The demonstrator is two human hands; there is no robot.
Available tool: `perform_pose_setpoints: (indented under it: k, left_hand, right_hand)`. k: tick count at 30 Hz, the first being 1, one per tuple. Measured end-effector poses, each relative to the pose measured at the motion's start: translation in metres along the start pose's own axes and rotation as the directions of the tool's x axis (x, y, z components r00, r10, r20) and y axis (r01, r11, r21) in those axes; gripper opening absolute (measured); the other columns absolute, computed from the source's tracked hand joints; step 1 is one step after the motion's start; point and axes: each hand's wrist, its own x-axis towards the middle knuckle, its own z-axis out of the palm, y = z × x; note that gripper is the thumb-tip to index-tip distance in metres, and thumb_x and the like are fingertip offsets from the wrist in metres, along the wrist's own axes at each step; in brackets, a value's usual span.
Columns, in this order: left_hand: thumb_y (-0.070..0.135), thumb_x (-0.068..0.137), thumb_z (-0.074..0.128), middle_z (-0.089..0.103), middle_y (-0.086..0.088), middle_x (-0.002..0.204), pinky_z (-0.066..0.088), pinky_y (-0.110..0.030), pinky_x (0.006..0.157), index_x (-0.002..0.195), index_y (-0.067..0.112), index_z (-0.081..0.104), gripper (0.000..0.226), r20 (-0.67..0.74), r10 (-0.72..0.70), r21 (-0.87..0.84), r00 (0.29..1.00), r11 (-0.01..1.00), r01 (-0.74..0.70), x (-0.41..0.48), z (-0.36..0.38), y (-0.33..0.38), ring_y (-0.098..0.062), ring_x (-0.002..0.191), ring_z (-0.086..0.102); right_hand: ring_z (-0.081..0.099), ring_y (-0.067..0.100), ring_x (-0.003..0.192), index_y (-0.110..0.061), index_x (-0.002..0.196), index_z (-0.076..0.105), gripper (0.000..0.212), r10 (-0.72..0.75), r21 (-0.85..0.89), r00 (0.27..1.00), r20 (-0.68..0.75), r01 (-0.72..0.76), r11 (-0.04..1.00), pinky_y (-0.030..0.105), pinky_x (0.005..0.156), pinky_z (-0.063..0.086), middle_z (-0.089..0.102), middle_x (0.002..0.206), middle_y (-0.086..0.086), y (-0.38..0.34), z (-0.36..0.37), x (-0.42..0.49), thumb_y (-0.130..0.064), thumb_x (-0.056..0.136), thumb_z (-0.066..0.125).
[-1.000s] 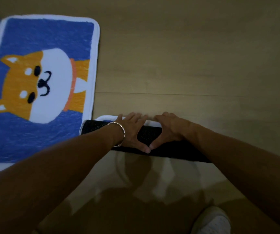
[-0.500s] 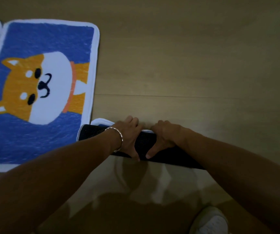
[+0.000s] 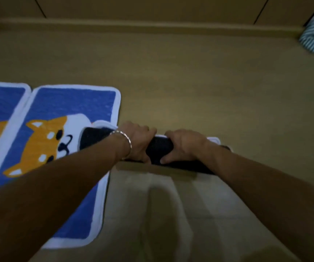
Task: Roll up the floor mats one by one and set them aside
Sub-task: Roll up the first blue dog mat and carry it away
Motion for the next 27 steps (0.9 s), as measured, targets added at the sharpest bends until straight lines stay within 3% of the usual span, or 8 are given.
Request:
perform_pose_setpoints:
  k: [3,6,15,18,21,27]
  left_hand:
    - [0.065,0.067,0.066,0.058,-0.004,0.115,0.043,-0.034,0.072,0.117,0.018,0.041,0.072,-0.110,-0.089,0.047,0.990,0.994,0.095,-0.012,-0.084,-0.052,-0.029,0.103,0.060]
    - [0.066,0.064,0.068,0.058,-0.005,0.114,0.044,-0.034,0.074,0.114,0.019,0.040,0.074,-0.125,-0.149,-0.008,0.981,0.989,0.150,-0.038,-0.180,-0.099,-0.029,0.102,0.060]
    - [0.066,0.064,0.067,0.058,0.000,0.115,0.045,-0.034,0.077,0.116,0.024,0.041,0.072,-0.171,-0.127,0.009,0.977,0.991,0.130,-0.118,-0.435,-0.136,-0.026,0.105,0.059]
    - [0.070,0.062,0.066,0.060,0.002,0.116,0.043,-0.032,0.073,0.120,0.027,0.042,0.075,-0.162,-0.107,0.075,0.981,0.990,0.121,-0.140,-0.524,-0.142,-0.026,0.105,0.060]
    - [0.070,0.064,0.064,0.061,0.002,0.115,0.040,-0.031,0.069,0.119,0.029,0.044,0.071,-0.212,-0.073,0.155,0.975,0.982,0.108,-0.161,-0.629,-0.141,-0.025,0.104,0.062]
    - [0.073,0.068,0.059,0.061,0.000,0.109,0.037,-0.032,0.066,0.110,0.024,0.042,0.066,-0.343,-0.048,0.290,0.938,0.944,0.154,-0.216,-0.847,-0.106,-0.026,0.097,0.062]
  right_hand:
    - [0.057,0.028,0.103,-0.020,0.118,0.050,0.066,-0.018,-0.062,0.983,-0.184,0.007,0.998,0.031,0.073,0.038,0.059,0.114,0.007,-0.017,-0.099,-0.007,-0.060,0.069,0.070]
    - [0.056,0.028,0.103,-0.021,0.116,0.050,0.064,-0.054,-0.095,0.949,-0.311,0.025,0.995,0.034,0.076,0.041,0.059,0.112,0.005,-0.040,-0.200,-0.034,-0.059,0.068,0.069]
    - [0.054,0.028,0.109,-0.023,0.128,0.044,0.067,-0.062,-0.086,0.931,-0.360,0.033,0.996,0.037,0.083,0.042,0.056,0.118,0.004,-0.068,-0.425,-0.176,-0.059,0.075,0.064]
    - [0.054,0.027,0.111,-0.026,0.132,0.042,0.069,-0.085,-0.114,0.920,-0.382,0.044,0.992,0.035,0.082,0.042,0.056,0.123,0.002,-0.067,-0.499,-0.225,-0.060,0.076,0.063]
    - [0.058,0.027,0.103,-0.026,0.124,0.047,0.061,-0.085,-0.097,0.891,-0.445,0.046,0.994,0.033,0.074,0.042,0.061,0.115,0.002,-0.060,-0.581,-0.280,-0.059,0.075,0.063]
    - [0.058,0.027,0.102,-0.027,0.124,0.045,0.062,-0.099,-0.167,0.820,-0.564,0.004,0.986,0.036,0.080,0.048,0.060,0.115,0.000,-0.034,-0.746,-0.429,-0.061,0.075,0.061]
